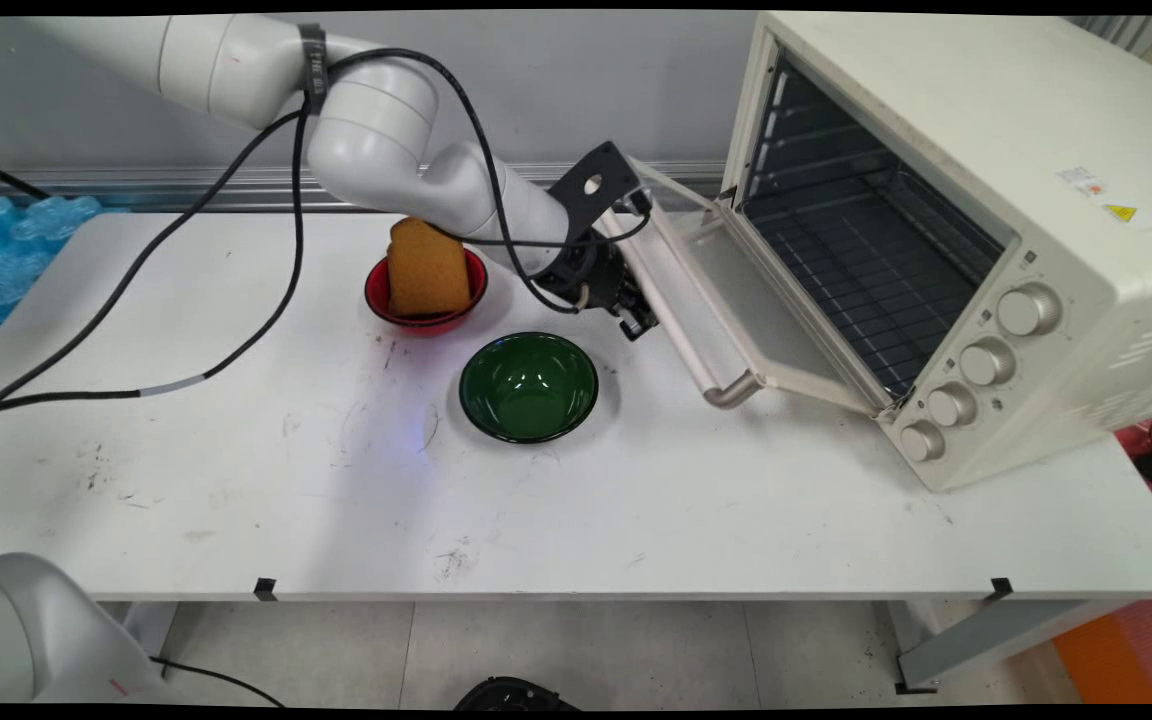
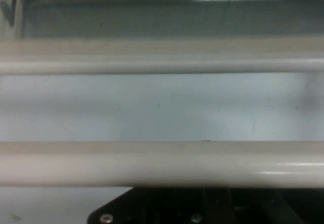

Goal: Close the oven

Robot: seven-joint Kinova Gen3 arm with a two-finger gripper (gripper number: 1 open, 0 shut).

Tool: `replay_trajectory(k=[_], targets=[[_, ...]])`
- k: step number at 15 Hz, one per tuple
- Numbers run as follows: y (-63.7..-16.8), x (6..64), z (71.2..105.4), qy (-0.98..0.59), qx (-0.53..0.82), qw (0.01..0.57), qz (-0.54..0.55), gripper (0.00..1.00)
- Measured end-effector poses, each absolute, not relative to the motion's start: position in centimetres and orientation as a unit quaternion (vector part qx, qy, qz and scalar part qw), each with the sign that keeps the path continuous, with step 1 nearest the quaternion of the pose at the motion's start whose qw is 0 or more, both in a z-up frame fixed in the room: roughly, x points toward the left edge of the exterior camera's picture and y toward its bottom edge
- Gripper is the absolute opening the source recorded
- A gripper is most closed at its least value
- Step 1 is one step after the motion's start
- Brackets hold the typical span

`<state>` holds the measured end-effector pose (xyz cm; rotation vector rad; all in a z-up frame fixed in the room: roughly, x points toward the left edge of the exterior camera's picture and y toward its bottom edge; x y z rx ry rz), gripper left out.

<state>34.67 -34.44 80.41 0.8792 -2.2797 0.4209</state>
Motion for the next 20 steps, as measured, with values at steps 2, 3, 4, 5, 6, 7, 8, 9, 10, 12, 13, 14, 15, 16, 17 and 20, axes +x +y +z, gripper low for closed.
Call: replay_trajectory(k=[2, 3, 4, 5, 6, 7, 8, 9, 10, 12, 13, 14, 15, 16, 17, 20], targets=[[-34.5, 34.5, 81.1, -0.867, 0.333, 0.333, 0.163, 0.0], [-34.5, 34.4, 81.4, -0.866, 0.331, 0.336, 0.163, 0.0], [-34.6, 34.1, 81.9, -0.865, 0.328, 0.342, 0.165, 0.0], [-34.6, 34.0, 82.2, -0.864, 0.326, 0.345, 0.165, 0.0], [-34.8, 33.6, 82.6, -0.864, 0.323, 0.35, 0.166, 0.0], [-34.9, 33.2, 83.2, -0.862, 0.32, 0.356, 0.167, 0.0], [-35.0, 33.0, 83.7, -0.861, 0.317, 0.36, 0.169, 0.0], [-35.1, 32.6, 84.1, -0.86, 0.314, 0.366, 0.17, 0.0], [-35.3, 32.2, 84.6, -0.858, 0.31, 0.371, 0.171, 0.0], [-35.7, 31.4, 85.6, -0.855, 0.303, 0.383, 0.174, 0.0], [-35.8, 31.1, 85.9, -0.854, 0.301, 0.386, 0.175, 0.0], [-36.1, 30.5, 86.5, -0.853, 0.297, 0.392, 0.176, 0.0], [-36.2, 30.1, 86.9, -0.852, 0.293, 0.397, 0.177, 0.0], [-36.3, 29.7, 87.4, -0.851, 0.289, 0.401, 0.178, 0.0], [-36.4, 29.4, 87.8, -0.85, 0.286, 0.405, 0.179, 0.0], [-36.4, 28.8, 88.8, -0.851, 0.277, 0.409, 0.179, 1.0]])
